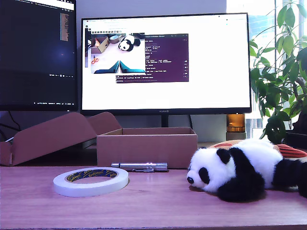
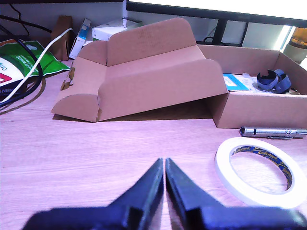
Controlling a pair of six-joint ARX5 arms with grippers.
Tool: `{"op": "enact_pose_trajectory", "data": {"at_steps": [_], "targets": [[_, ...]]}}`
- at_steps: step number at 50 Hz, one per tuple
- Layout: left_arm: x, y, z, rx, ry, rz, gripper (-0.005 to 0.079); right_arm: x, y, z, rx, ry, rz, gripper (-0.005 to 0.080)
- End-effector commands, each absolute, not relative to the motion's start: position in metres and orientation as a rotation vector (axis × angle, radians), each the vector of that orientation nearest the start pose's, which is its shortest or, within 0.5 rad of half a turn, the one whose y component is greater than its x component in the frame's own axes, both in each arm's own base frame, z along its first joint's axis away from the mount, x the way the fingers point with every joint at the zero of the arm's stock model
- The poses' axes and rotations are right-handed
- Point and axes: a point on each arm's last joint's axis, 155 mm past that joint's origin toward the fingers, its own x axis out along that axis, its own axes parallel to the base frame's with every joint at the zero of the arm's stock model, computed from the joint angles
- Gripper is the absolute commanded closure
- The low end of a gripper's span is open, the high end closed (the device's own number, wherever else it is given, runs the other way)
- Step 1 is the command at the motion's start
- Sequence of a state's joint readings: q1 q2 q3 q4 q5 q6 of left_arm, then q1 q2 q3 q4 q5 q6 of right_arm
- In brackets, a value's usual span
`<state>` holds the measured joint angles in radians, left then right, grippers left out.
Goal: Pick up the fish toy and place it inside the cardboard box
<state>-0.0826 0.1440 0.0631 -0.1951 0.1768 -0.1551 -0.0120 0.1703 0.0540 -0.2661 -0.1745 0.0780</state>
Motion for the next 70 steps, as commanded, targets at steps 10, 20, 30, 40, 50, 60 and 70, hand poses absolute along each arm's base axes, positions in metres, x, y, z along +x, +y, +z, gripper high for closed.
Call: {"op": "enact_pose_trajectory", "data": {"at_steps": [10,20,30,40,50,60,70], "targets": [[0.238,-0.065,0.111,-0.178,0.301,-0.309,0.0761,0.245,0.028,0.091,0.109,0.355,0.144,0.0765],[0.227,-0.099,0.122,-0.182,0.275,-0.501,0.0761,0.245,0.029,0.091,0.116,0.355,0.147,0.0765],[0.198,-0.144,0.129,-0.181,0.278,-0.757,0.0761,0.245,0.029,0.093,0.195,0.352,0.134,0.0765],[0.171,-0.175,0.133,-0.161,0.281,-0.938,0.0761,0.246,0.041,0.104,0.307,0.326,0.188,0.0765],[0.146,-0.197,0.135,-0.125,0.274,-1.071,0.0756,0.241,0.060,0.106,0.319,0.338,0.289,0.0765],[0.142,-0.203,0.134,-0.096,0.268,-1.079,0.0756,0.238,0.074,0.119,0.314,0.327,0.357,0.0765],[0.144,-0.202,0.133,-0.074,0.256,-1.060,0.0756,0.234,0.086,0.149,0.292,0.305,0.413,0.0765]]}}
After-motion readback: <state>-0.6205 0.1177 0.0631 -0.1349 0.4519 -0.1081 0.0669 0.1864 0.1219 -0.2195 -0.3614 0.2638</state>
